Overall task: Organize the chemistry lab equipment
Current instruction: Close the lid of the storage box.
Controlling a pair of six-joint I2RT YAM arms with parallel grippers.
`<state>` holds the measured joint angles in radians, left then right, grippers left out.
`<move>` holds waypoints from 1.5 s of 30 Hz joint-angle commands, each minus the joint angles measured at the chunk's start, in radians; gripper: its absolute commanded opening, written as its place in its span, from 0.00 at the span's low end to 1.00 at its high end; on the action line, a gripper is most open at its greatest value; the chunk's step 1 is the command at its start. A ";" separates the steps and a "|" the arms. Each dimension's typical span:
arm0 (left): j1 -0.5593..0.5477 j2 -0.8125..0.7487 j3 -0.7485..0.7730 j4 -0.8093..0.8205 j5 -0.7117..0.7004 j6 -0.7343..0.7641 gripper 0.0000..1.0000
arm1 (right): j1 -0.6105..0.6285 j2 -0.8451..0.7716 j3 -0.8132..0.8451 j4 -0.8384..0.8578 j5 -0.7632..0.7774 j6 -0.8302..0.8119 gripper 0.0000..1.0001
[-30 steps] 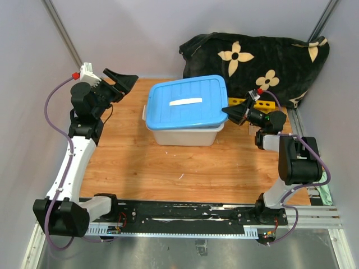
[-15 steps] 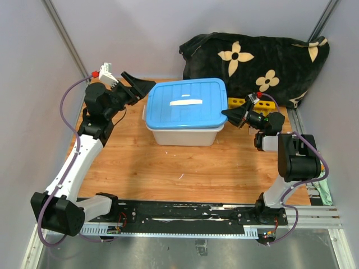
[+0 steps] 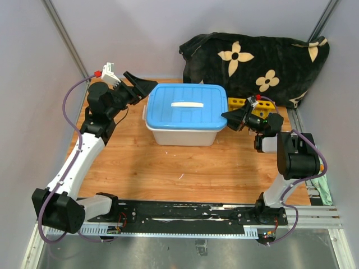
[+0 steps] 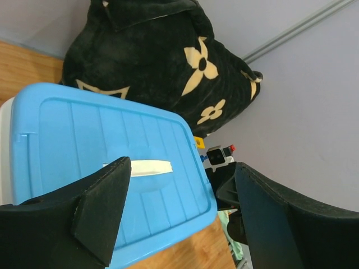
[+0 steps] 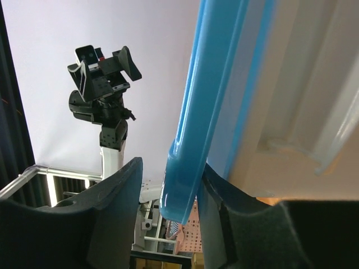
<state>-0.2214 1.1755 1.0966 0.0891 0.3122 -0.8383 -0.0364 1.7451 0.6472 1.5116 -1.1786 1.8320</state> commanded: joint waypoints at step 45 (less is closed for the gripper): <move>-0.030 0.071 -0.009 0.069 0.078 0.000 0.75 | 0.238 -0.304 0.658 -2.202 0.638 -1.635 0.57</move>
<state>-0.2443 1.2724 1.0954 0.1333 0.3767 -0.8455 0.1776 1.4384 1.2663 -0.6605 -0.6205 0.2401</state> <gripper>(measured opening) 0.756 0.564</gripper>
